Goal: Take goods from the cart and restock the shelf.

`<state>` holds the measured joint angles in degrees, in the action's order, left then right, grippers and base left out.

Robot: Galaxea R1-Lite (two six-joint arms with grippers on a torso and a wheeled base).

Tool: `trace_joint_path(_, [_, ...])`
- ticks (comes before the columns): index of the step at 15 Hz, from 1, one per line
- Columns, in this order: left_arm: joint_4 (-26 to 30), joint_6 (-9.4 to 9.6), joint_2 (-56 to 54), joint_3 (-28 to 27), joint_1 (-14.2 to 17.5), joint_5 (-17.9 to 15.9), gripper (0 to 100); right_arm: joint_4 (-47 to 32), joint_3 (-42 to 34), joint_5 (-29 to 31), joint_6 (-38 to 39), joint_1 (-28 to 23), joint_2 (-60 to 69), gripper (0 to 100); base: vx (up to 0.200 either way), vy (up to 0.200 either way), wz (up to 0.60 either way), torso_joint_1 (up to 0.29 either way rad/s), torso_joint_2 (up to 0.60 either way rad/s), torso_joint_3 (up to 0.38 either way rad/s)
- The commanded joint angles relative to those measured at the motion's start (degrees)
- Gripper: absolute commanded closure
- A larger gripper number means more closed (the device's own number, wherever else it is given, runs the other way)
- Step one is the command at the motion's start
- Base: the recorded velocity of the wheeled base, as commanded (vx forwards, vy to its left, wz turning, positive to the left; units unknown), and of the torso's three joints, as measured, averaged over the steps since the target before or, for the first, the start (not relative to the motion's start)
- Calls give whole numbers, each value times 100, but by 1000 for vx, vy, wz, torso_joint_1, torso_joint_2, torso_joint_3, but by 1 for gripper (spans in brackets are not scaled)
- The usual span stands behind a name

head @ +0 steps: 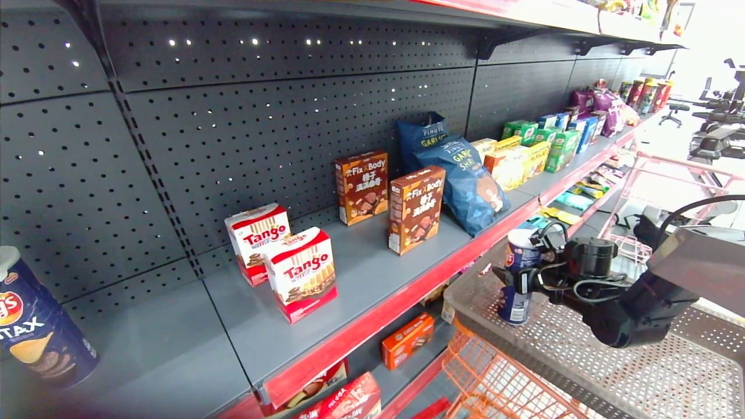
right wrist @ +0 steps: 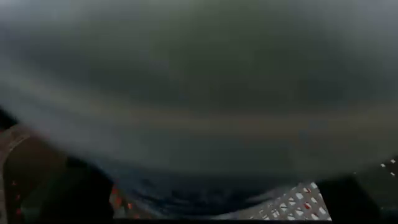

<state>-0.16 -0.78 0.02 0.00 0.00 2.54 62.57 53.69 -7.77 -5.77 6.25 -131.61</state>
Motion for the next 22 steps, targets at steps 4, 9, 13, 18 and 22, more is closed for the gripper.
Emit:
trace_joint_path(4, [-2, -1, -2, 0, 0, 1, 0, 194, 230, -410, -12, 51, -242, 100, 0, 0, 0, 0, 0, 0])
trace_joint_path(9, [-2, -1, -2, 0, 0, 1, 0, 159, -95, -410, -21, 78, 153, 100, 0, 0, 0, 0, 0, 0])
trace_joint_path(13, [-2, -1, -2, 0, 0, 1, 0, -96, -939, 3, 14, -63, 1498, 100, 0, 0, 0, 0, 0, 0])
trace_joint_path(18, [-2, -1, -2, 0, 0, 1, 0, -211, -2767, 100, 287, -54, 3757, 100, 0, 0, 0, 0, 0, 0])
trace_joint_path(22, [-2, -1, -2, 0, 0, 1, 0, -1213, -3637, 381, 629, -54, 6130, 100, 0, 0, 0, 0, 0, 0])
